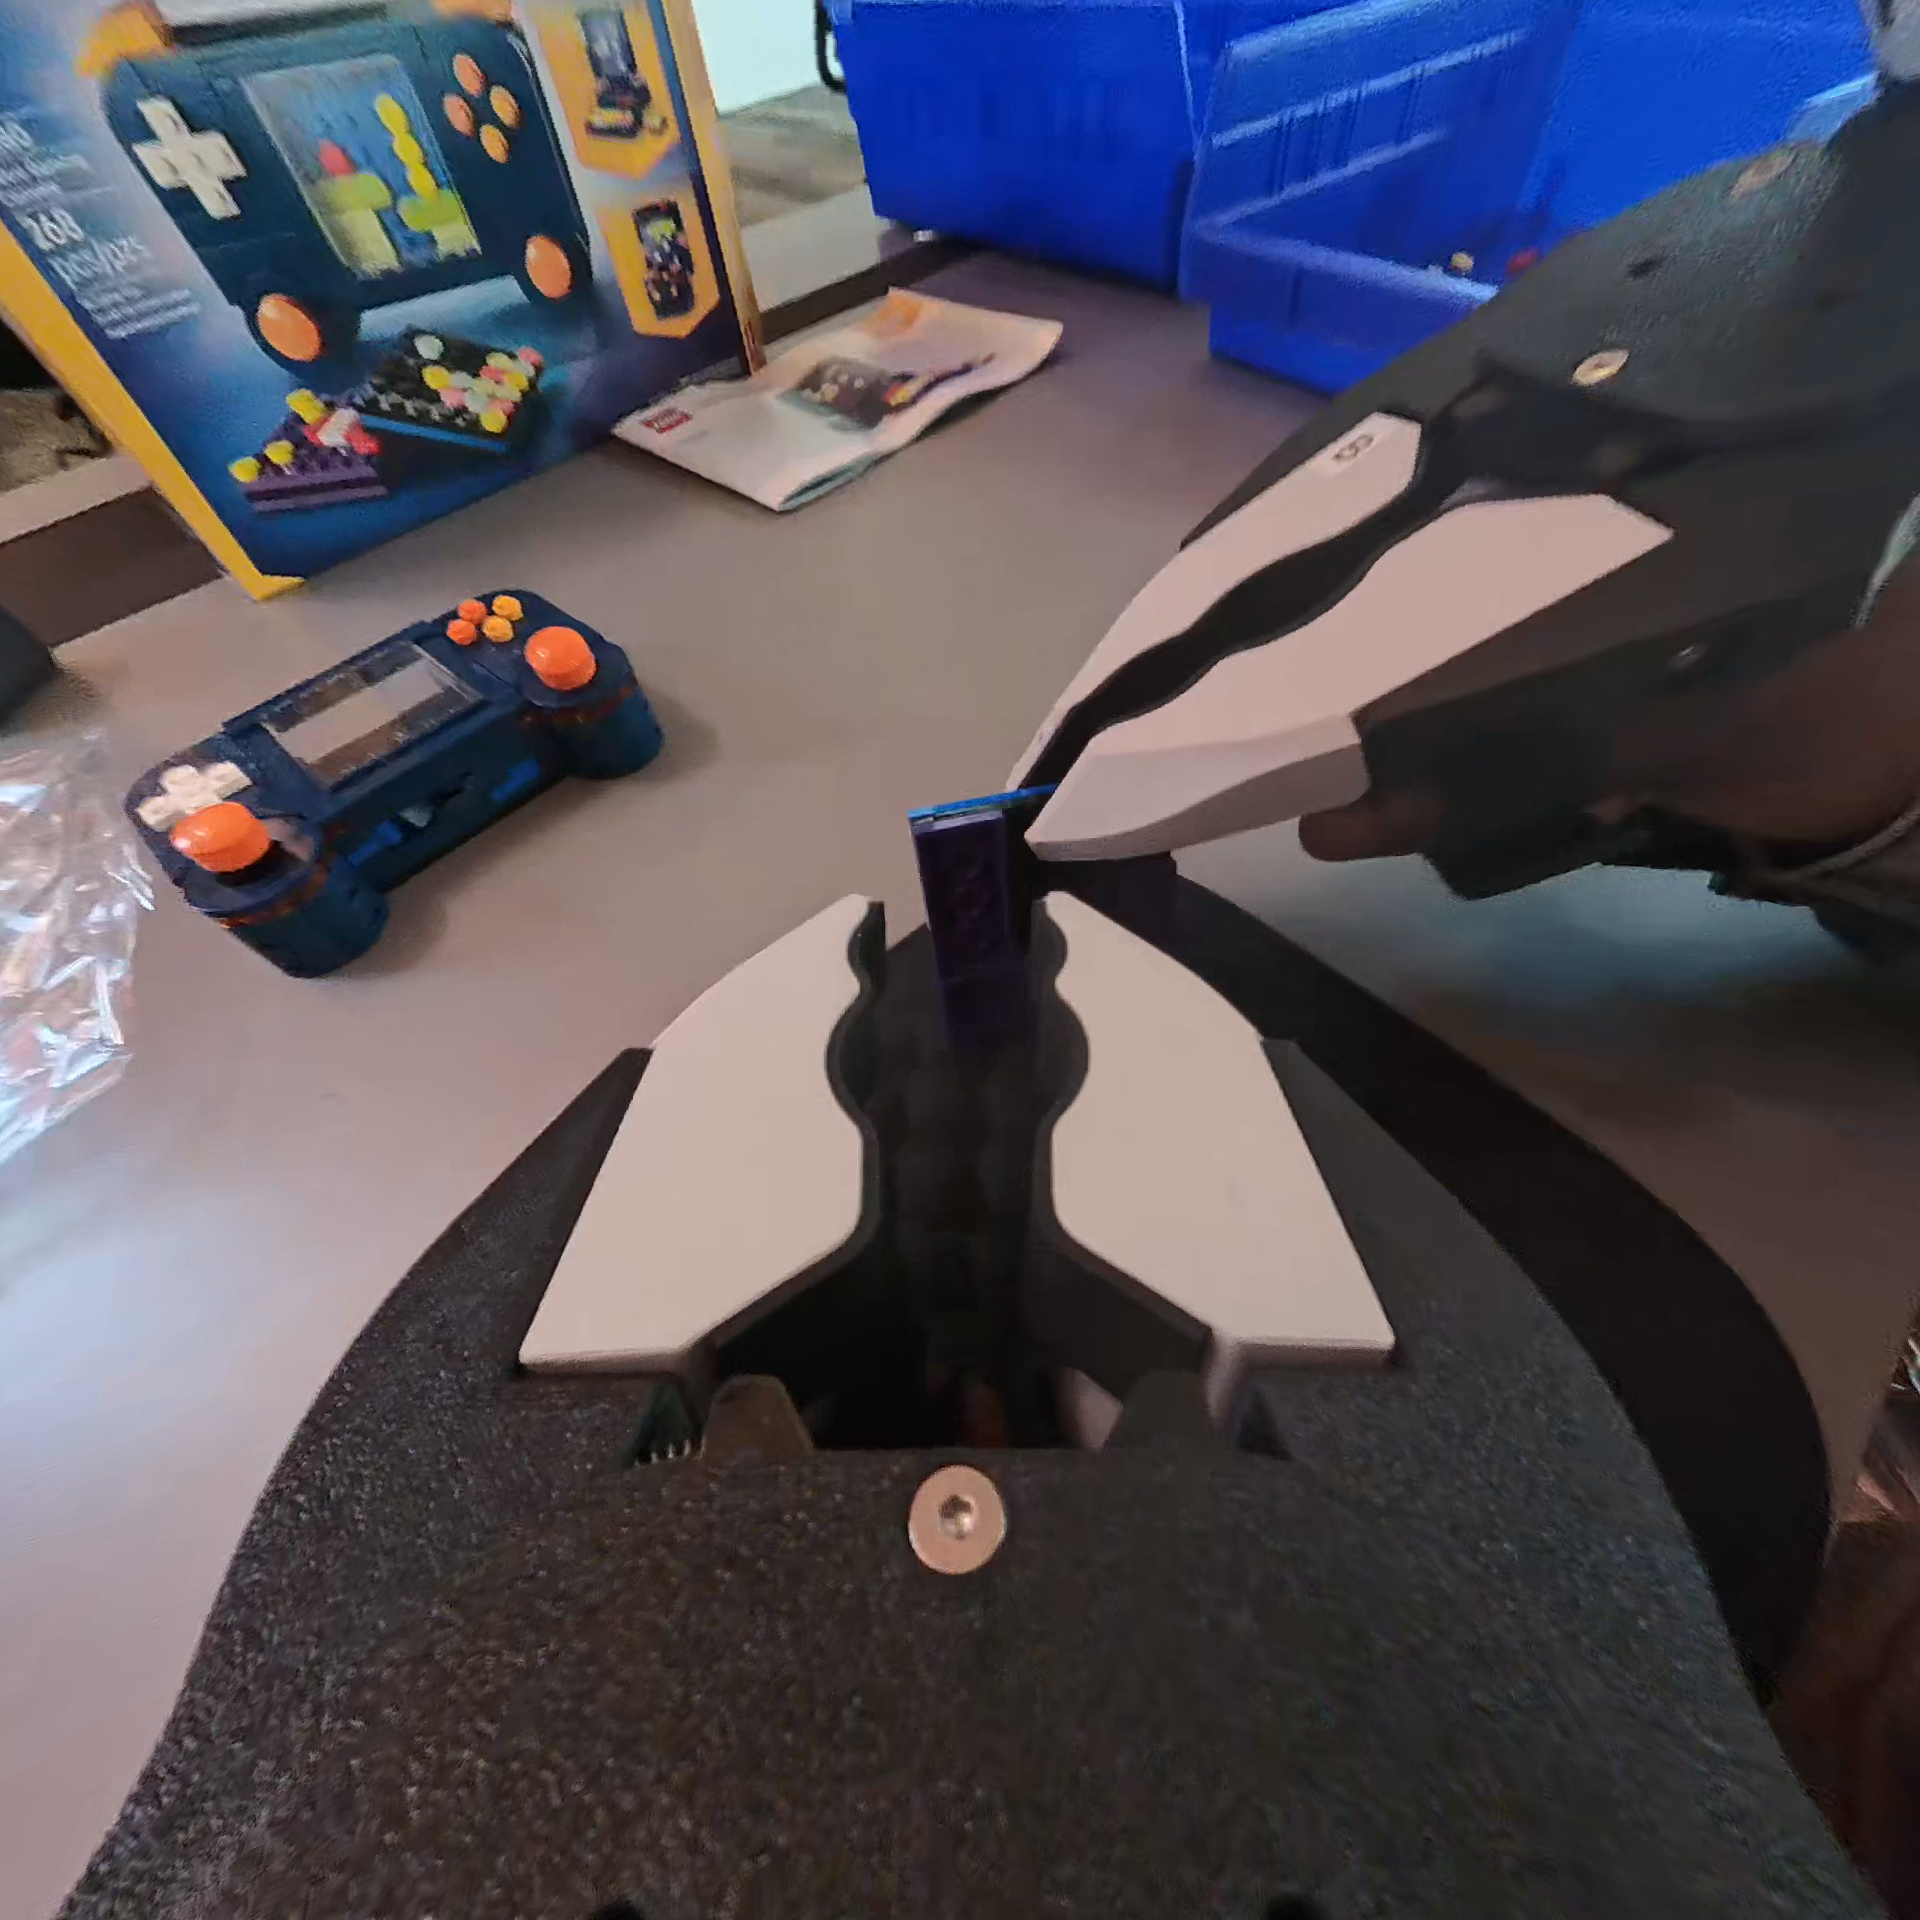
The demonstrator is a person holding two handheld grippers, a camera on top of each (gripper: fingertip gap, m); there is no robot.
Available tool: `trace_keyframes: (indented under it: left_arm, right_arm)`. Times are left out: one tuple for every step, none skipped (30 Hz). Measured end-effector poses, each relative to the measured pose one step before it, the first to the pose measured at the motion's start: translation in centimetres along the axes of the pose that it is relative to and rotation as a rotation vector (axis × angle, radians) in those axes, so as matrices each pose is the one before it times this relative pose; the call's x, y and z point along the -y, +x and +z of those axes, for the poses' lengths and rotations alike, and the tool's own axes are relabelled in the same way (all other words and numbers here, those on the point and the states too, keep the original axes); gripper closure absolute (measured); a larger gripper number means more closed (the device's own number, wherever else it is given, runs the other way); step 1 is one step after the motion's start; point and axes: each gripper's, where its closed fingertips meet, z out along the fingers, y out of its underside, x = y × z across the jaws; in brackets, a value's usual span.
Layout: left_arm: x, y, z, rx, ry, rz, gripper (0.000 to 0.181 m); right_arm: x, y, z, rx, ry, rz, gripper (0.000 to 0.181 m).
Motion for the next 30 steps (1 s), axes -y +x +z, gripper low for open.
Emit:
trace_keyframes:
  left_arm:
    - [-0.193, 0.168, 0.292, -0.0062, -0.007, -0.0026, 0.153]
    - [-0.038, 0.121, 0.19, -0.0015, 0.0034, 0.0049, 0.156]
    - [0.062, -0.101, 0.143, 0.0123, 0.0036, 0.0057, 0.155]
    - [0.094, 0.074, 0.139, -0.0021, 0.0015, 0.0088, 0.154]
    - [0.036, 0.04, 0.113, -0.0025, -0.0006, 0.0066, 0.155]
    - [0.007, 0.131, 0.094, -0.0085, 0.0019, 0.0013, 0.156]
    - [0.006, 0.152, 0.147, -0.017, 0.0007, -0.0027, 0.159]
    - [0.002, 0.045, 0.077, -0.0094, 0.0017, 0.0067, 0.159]
    - [0.031, 0.01, 0.118, -0.0139, 0.0032, 0.0142, 0.159]
    - [-0.034, 0.05, 0.094, -0.0165, -0.0031, 0.0115, 0.159]
    - [0.04, -0.087, 0.057, -0.0107, 0.0032, 0.0129, 0.16]
    - [0.049, -0.037, -0.037, -0.006, 0.0061, 0.0201, 0.163]
    - [-0.004, -0.051, -0.048, -0.0003, 0.0067, 0.01, 0.164]
    - [-0.062, 0.036, 0.015, 0.0036, -0.0024, 0.0183, 0.165]
    - [-0.125, -0.054, 0.065, 0.0147, 0.0, 0.0574, 0.165]
    - [-0.029, 0.083, 0.121, 0.0309, -0.0006, 0.0808, 0.165]
    - [-0.037, 0.157, 0.152, 0.0366, -0.0064, 0.0834, 0.165]
    - [0.08, 0.069, 0.038, 0.0299, -0.0017, 0.0469, 0.165]
    - [-0.024, 0.035, -0.037, 0.0135, -0.007, 0.0125, 0.165]
    - [-0.071, 0.004, -0.08, -0.0028, -0.0073, -0.0149, 0.165]
    - [-0.097, 0.018, -0.077, 0.0007, -0.0082, 0.0039, 0.165]
    - [-0.066, 0.016, -0.152, 0.0124, -0.0042, 0.0266, 0.165]
    - [-0.01, 0.055, -0.202, 0.0257, -0.0079, 0.0513, 0.164]
    - [0.033, 0.006, -0.158, 0.0192, -0.0025, 0.0257, 0.164]
    - [2.466, 2.969, -0.913, -0.1779, 0.1552, 0.0299, 0.181]
    - [1.355, 1.216, -0.027, 0.0043, 0.0311, 0.0673, 0.181]
    - [-0.249, 0.148, 0.338, 0.0499, -0.0281, 0.0713, 0.181]
    - [-1.049, -1.269, 0.118, 0.0756, -0.0392, -0.0189, 0.181]
    - [-1.001, -1.761, -0.064, 0.0403, -0.0101, -0.1134, 0.181]
    - [-0.911, -1.402, -0.259, -0.0018, -0.0173, -0.1296, 0.181]
  right_arm:
    - [-0.004, -0.098, 0.001, 0.0062, 0.0008, 0.0013, 0.173]
    - [-0.03, 0.003, -0.014, -0.0004, -0.0013, 0.0006, 0.173]
    - [-0.028, -0.062, -0.009, 0.005, -0.0025, -0.0003, 0.173]
    - [-0.013, -0.115, -0.001, 0.0091, -0.0038, 0.0019, 0.173]
    - [-0.064, 0.058, -0.025, -0.001, -0.0074, 0.0004, 0.173]
    - [-0.097, 0.079, -0.061, 0.0038, -0.0121, -0.0059, 0.173]
    - [-0.097, 0.069, -0.039, 0.0104, -0.0127, -0.0022, 0.173]
    - [-0.112, 0.07, -0.019, 0.0154, -0.0146, -0.001, 0.173]
    - [-0.085, 0.038, -0.05, 0.0186, -0.0147, -0.0057, 0.173]
    - [-0.141, 0.021, -0.031, 0.0166, -0.0188, -0.014, 0.173]
    - [-0.084, 0.024, -0.025, 0.013, -0.0171, -0.0152, 0.173]
    - [-0.043, 0.013, -0.053, 0.0095, -0.0117, -0.0208, 0.173]
    - [-0.006, -0.001, -0.012, 0.009, -0.0061, -0.0089, 0.173]
    - [-0.021, 0.02, 0.038, 0.0084, -0.0008, 0.0015, 0.173]
    - [-0.106, 0.078, 0.061, 0.0056, -0.0032, 0.0115, 0.173]
    - [-0.156, 0.162, 0.048, -0.0048, -0.0099, 0.011, 0.172]
    - [-0.253, 0.237, 0.054, -0.0173, -0.0198, -0.0008, 0.171]
    - [-0.141, 0.219, 0.052, -0.0147, -0.0125, 0.0079, 0.171]
    - [-0.088, 0.127, 0.092, -0.0028, -0.0058, 0.013, 0.171]
    - [-0.039, 0.084, 0.128, -0.0017, -0.0019, 0.0103, 0.17]
    - [-0.016, 0.1, 0.163, -0.0125, -0.0045, -0.0018, 0.17]
    - [-0.023, 0.077, 0.135, -0.0215, -0.0106, -0.0141, 0.17]
    - [-0.018, 0.051, 0.119, -0.0214, -0.0143, -0.0142, 0.17]
    - [-0.106, 0.2, 0.167, -0.0223, -0.0188, -0.0109, 0.169]
    - [-0.506, 0.811, 0.513, -0.0542, -0.0356, -0.0022, 0.17]
    - [-0.29, 0.462, 1.077, -0.0184, -0.0111, -0.0073, 0.17]
    - [0.393, 0.074, 0.284, 0.024, 0.0229, 0.0174, 0.17]
    - [0.189, -0.005, -0.219, 0.0255, -0.0011, 0.0107, 0.171]
    - [-0.045, -0.006, -0.149, 0.0121, 0.0019, 0.002, 0.171]
    - [-0.257, -0.029, -0.049, 0.0113, 0.0049, 0.0097, 0.171]
